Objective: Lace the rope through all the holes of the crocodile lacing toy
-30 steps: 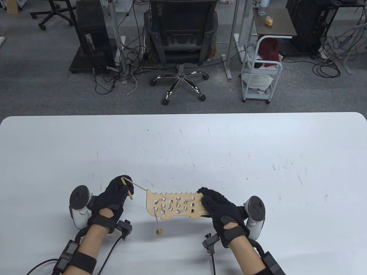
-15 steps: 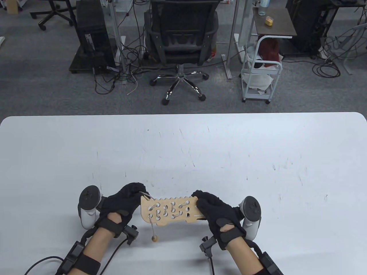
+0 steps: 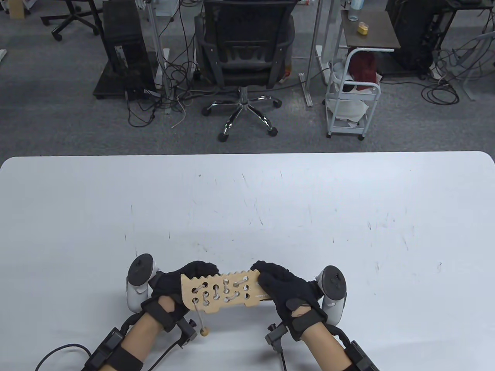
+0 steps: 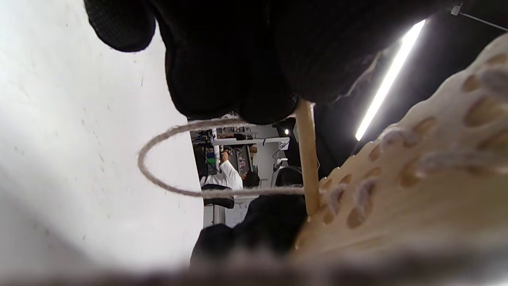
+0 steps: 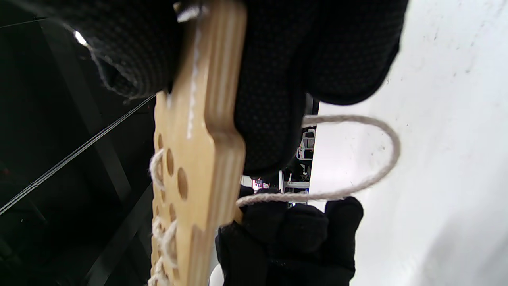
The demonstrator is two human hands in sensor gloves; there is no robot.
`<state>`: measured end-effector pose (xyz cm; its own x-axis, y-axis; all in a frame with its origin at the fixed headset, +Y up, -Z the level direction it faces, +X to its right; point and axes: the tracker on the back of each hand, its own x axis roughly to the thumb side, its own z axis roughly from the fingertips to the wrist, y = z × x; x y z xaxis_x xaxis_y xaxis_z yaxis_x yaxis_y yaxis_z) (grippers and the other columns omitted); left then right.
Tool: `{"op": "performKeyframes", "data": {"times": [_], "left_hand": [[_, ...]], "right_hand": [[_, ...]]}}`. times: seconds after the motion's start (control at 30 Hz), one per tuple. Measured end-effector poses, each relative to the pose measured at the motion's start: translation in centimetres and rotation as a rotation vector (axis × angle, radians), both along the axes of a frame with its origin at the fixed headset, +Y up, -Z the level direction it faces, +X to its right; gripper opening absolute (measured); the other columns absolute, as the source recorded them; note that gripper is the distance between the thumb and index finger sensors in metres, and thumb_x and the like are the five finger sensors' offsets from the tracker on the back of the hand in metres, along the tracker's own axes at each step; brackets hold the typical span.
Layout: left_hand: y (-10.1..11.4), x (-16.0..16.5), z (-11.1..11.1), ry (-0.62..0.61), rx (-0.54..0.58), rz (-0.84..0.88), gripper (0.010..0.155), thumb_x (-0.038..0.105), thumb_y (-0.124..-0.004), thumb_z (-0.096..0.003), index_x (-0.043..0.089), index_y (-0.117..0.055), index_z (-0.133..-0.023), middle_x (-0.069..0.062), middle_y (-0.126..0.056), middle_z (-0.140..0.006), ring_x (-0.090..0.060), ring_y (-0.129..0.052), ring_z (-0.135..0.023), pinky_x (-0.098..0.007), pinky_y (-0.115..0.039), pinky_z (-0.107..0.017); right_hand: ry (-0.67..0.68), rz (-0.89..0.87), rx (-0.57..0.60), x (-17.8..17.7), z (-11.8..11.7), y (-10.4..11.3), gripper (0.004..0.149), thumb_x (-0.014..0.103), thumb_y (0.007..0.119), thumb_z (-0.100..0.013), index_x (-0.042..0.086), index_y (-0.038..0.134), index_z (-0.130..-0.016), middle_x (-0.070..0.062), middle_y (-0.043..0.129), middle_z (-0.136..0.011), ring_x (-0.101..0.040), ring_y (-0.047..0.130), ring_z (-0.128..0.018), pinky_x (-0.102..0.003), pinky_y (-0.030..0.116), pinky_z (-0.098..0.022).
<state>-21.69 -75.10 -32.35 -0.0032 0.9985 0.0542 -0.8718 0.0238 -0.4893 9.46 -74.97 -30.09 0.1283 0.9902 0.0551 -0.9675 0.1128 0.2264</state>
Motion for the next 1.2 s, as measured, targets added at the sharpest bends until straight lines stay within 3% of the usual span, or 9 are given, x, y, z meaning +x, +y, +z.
{"op": "performKeyframes", "data": {"times": [0.3, 0.47, 0.93, 1.2], "left_hand": [[-0.3, 0.9, 0.3, -0.035, -0.021, -0.029, 0.042, 0.031, -0.089, -0.0398, 0.030, -0.088, -0.082, 0.005, -0.102, -0.077, -0.022, -0.101, -0.069, -0.054, -0.069, -0.070], [-0.3, 0.9, 0.5, 0.007, -0.012, -0.064, 0.039, 0.036, -0.094, -0.0389, 0.040, -0.095, -0.078, 0.005, -0.098, -0.080, -0.021, -0.097, -0.071, -0.053, -0.067, -0.071], [0.6, 1.9, 1.4, -0.066, -0.007, 0.009, 0.044, 0.029, -0.092, -0.0406, 0.031, -0.093, -0.084, 0.002, -0.099, -0.083, -0.022, -0.098, -0.072, -0.054, -0.067, -0.071], [0.8, 2.2, 1.4, -0.136, -0.015, 0.075, 0.046, 0.029, -0.091, -0.0406, 0.032, -0.091, -0.086, 0.005, -0.099, -0.085, -0.015, -0.101, -0.059, -0.048, -0.073, -0.068]], "right_hand": [[0.007, -0.028, 0.029, -0.3, 0.2, 0.1, 0.044, 0.039, 0.085, -0.044, 0.021, 0.084, -0.084, -0.003, 0.104, -0.064, -0.019, 0.110, -0.044, -0.041, 0.086, -0.042], [-0.009, -0.054, 0.052, -0.2, 0.3, 0.4, 0.044, 0.039, 0.085, -0.044, 0.021, 0.084, -0.084, -0.003, 0.104, -0.064, -0.019, 0.111, -0.044, -0.041, 0.086, -0.041], [0.003, 0.006, 0.095, -1.1, 0.2, -0.2, 0.045, 0.039, 0.085, -0.043, 0.021, 0.084, -0.084, -0.002, 0.104, -0.064, -0.019, 0.110, -0.045, -0.042, 0.085, -0.042], [-0.011, 0.113, 0.157, -1.2, 0.2, 0.3, 0.046, 0.040, 0.084, -0.043, 0.020, 0.084, -0.084, -0.002, 0.105, -0.064, -0.020, 0.111, -0.044, -0.043, 0.085, -0.041]]}}
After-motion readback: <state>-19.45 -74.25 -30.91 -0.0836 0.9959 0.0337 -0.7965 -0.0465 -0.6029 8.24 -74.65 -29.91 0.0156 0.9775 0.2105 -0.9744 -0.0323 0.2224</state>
